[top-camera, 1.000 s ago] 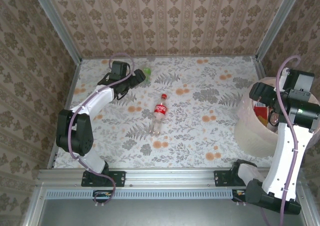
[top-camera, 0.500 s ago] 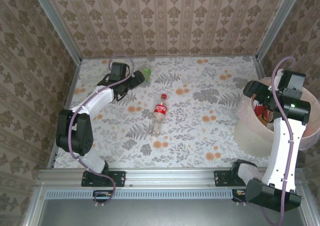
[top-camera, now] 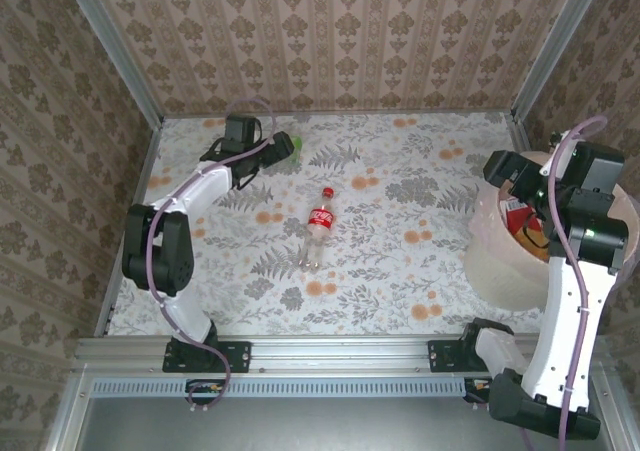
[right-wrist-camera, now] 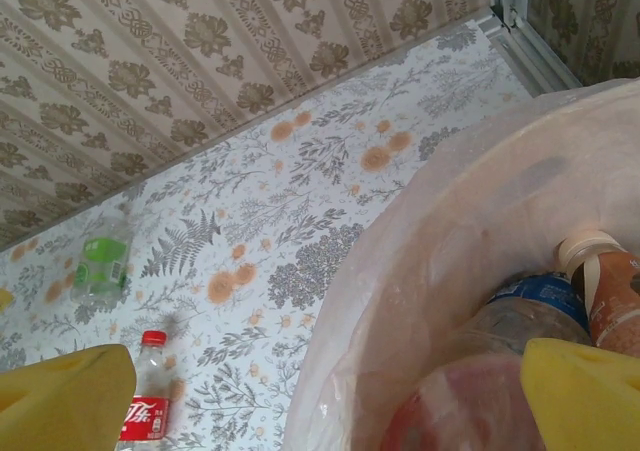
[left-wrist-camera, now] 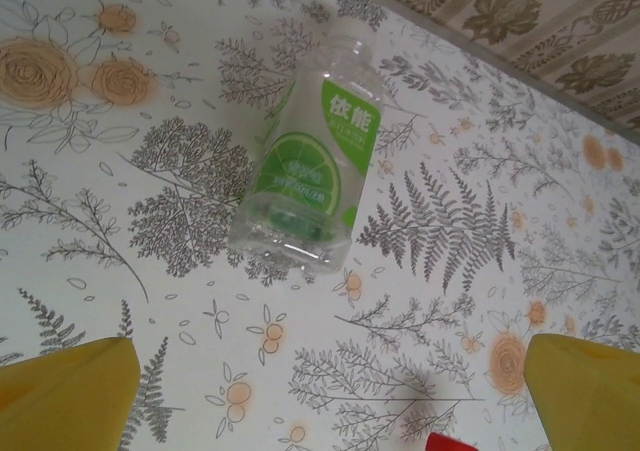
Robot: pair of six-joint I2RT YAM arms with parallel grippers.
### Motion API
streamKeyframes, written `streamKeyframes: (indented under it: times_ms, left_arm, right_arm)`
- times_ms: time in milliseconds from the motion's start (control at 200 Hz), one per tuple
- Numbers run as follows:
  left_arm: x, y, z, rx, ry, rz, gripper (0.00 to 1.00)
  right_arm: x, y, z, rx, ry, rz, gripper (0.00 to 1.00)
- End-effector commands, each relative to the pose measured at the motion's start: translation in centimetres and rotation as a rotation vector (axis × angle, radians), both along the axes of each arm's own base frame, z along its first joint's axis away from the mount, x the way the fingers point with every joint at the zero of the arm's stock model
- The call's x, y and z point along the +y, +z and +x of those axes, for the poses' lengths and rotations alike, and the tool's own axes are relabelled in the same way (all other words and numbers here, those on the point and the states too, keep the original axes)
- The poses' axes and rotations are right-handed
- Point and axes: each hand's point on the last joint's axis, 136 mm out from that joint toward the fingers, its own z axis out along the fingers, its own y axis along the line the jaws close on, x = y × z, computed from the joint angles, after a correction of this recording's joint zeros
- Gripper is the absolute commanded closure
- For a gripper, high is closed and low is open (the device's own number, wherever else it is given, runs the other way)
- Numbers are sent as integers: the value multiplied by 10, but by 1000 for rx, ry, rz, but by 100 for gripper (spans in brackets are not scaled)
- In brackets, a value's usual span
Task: Put the plastic bottles in the bin
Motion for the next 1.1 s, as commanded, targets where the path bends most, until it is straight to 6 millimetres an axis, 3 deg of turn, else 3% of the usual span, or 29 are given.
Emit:
streamKeyframes:
  times_ms: [0, 80, 155, 275, 425, 570, 655, 930, 1095]
  left_arm:
    - [3, 4, 0, -8, -13, 26, 0]
    - [4, 2, -1, -1, -11, 31, 0]
    - [5, 2, -2, 0, -9, 38, 0]
    - [4, 1, 0, 2, -21, 40, 0]
    - [2, -3, 5, 6, -45, 53, 0]
    - [-2, -8, 12, 15, -97, 73, 0]
    - [-4, -12, 19, 16, -113, 92, 0]
    - [-21, -29, 39, 9, -239, 156, 0]
    - [-33, -45, 50, 39, -286, 174, 0]
  right_arm:
    - [-9, -26, 8, 84, -42, 19, 0]
    - [-27, -41, 6, 156, -129, -16, 0]
    - [-24, -44, 7, 162, -109, -2, 0]
    - [-1, -31, 11, 95, 0, 55, 0]
    - [5, -11, 5, 31, 16, 53, 0]
    - [32, 14, 4, -89, 125, 91, 0]
    - [48, 19, 7, -110, 171, 69, 0]
    - [105, 5, 36, -93, 323, 3, 0]
    - [120, -6, 50, -57, 341, -34, 0]
